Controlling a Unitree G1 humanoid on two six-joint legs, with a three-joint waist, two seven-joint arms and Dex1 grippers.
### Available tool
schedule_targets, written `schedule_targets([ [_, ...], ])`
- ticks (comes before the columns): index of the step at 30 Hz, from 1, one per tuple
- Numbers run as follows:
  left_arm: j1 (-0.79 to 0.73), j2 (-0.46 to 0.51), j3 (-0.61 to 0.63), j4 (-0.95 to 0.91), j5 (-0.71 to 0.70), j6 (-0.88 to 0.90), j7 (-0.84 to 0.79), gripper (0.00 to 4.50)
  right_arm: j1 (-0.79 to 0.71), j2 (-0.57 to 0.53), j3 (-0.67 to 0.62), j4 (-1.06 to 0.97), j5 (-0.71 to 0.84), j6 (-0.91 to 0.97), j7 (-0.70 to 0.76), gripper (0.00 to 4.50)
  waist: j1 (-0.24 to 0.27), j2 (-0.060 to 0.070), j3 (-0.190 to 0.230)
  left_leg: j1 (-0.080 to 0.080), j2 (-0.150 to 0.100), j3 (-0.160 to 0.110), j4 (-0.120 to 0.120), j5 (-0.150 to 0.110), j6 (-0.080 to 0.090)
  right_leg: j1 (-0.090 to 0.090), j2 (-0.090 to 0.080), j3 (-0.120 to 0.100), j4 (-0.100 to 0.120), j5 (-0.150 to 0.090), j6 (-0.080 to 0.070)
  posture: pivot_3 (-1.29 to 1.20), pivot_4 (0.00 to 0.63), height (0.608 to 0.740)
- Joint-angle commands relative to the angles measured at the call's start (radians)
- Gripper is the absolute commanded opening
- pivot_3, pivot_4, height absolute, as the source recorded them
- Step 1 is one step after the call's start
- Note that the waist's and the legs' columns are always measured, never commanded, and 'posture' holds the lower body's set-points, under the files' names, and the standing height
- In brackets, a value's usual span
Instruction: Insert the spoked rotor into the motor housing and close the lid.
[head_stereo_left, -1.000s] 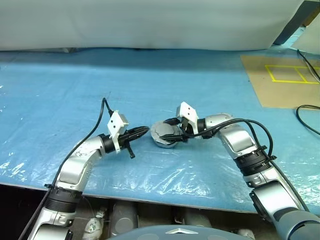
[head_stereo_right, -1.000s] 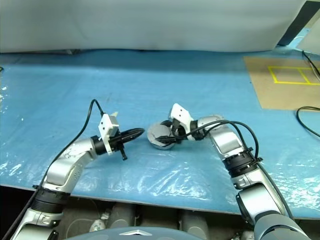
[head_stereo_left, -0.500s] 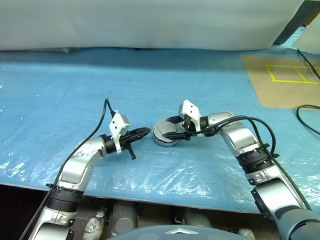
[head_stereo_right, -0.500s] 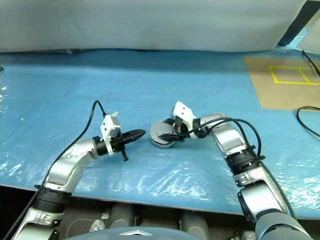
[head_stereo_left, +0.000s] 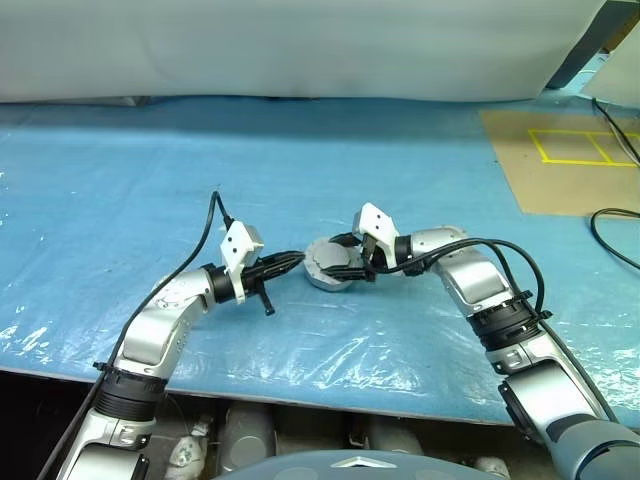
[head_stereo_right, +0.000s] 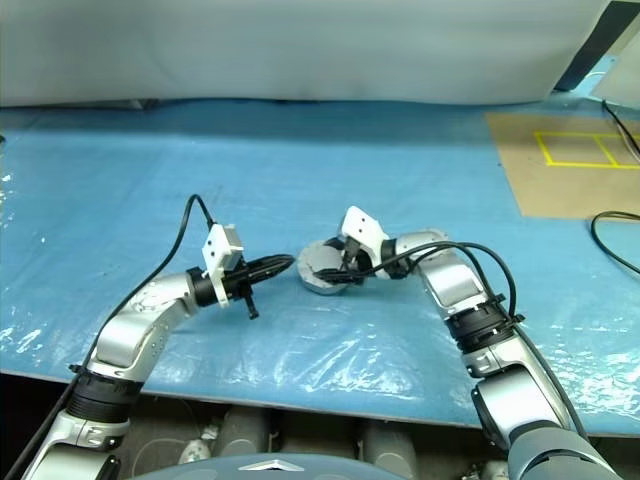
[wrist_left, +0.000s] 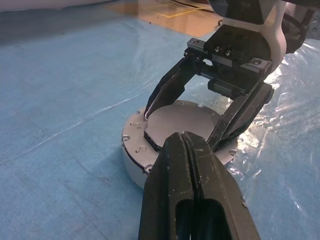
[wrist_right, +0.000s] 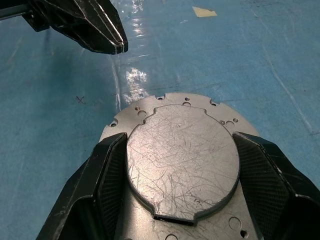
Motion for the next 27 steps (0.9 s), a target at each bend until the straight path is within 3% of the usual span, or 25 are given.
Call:
schedule_targets([
  [1,-0.001,0.003,0.008,-0.049,-0.018,0.003,0.005,0.0,0.03,-0.008,0.039,0.044,-0.052,-0.034,-0.008,2.97,0.0,0.0,0.0,0.001,0.0,0.0,0.0,0.0,-0.001,0.001,0.0,0.0,0.0,0.0,0.0,0.0,0.15,0.74],
  [12,-0.054,-0.028,-0.046,0.059,0.044,-0.003,0.025,0.0,0.034,-0.012,0.062,0.141,-0.091,-0.107,-0.027,2.97,0.0,0.001,-0.002,0.018,0.0,0.0,-0.001,-0.003,0.002,0.017,-0.001,0.001,-0.001,0.0,0.0,0.0,0.15,0.74],
  [18,-0.125,-0.071,-0.076,0.173,0.103,-0.048,0.046,0.0,0.026,0.006,0.053,0.132,-0.078,-0.072,-0.041,2.97,-0.002,0.0,-0.002,0.018,0.0,0.0,-0.001,-0.003,0.002,0.017,-0.001,0.001,-0.002,0.0,0.0,0.0,0.15,0.74],
  [27,-0.129,-0.092,-0.069,0.171,0.099,-0.06,0.033,0.0,0.051,0.027,0.086,0.114,-0.098,-0.045,-0.061,2.97,-0.005,0.0,-0.002,0.017,0.0,0.0,-0.003,-0.002,0.0,0.014,0.0,0.001,-0.003,0.0,0.0,0.0,0.15,0.74],
])
